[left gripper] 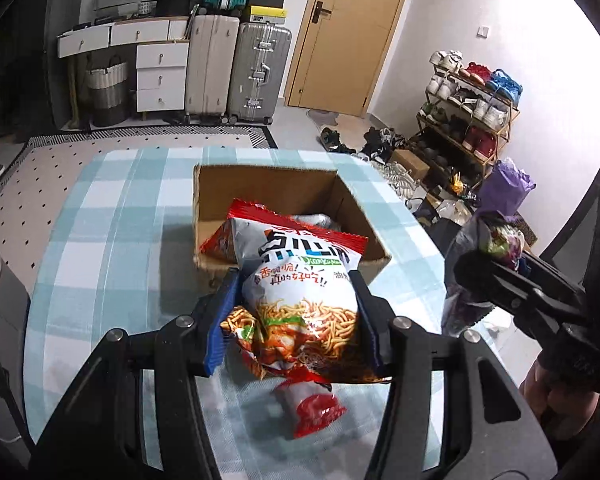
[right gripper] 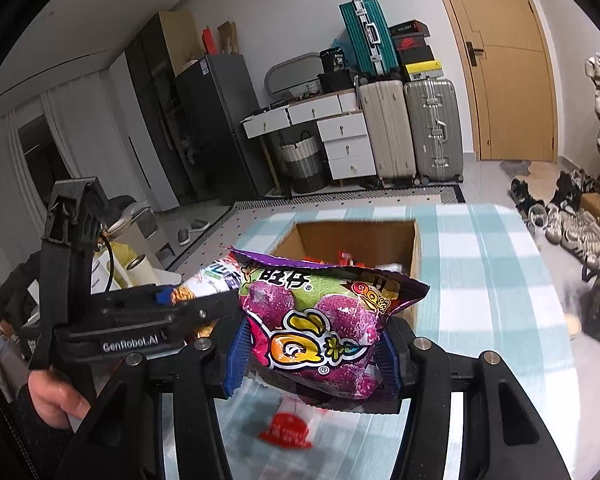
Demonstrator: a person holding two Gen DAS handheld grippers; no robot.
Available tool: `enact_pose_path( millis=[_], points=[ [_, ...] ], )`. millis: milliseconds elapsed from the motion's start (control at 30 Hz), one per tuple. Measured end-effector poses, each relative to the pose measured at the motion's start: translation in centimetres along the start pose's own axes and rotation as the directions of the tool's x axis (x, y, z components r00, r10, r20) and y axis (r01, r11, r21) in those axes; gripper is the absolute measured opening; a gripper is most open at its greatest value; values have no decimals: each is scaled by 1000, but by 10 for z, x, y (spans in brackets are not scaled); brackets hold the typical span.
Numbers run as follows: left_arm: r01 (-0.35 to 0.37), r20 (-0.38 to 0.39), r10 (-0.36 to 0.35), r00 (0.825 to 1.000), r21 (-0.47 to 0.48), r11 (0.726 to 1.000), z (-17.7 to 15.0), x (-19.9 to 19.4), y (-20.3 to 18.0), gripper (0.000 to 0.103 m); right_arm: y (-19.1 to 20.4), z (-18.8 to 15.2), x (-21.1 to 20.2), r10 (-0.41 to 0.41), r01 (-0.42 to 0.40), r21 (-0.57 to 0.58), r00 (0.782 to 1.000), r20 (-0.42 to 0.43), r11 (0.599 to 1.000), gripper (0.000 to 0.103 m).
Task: Organize snacks
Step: 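Carry both bags over the SF box and open both grippers to drop them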
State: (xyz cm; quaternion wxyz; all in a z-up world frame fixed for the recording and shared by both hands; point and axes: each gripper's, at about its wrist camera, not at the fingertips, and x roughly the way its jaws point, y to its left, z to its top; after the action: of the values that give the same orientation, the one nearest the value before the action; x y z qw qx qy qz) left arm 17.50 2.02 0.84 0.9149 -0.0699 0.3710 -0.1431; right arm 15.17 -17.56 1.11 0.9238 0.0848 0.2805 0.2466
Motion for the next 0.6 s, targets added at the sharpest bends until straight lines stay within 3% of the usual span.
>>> enact_pose_path(
  millis=[267,600],
  points=[
    [-26,6,26,1000,51,998,33,5,-7,50,4,37,18,-12,12,-31,1000,-15,999,54],
    [-37,-6,37,999,44,998,75,21,1,50,-3,82,48,-39,37,-58,999,-30,998,54]
  ],
)
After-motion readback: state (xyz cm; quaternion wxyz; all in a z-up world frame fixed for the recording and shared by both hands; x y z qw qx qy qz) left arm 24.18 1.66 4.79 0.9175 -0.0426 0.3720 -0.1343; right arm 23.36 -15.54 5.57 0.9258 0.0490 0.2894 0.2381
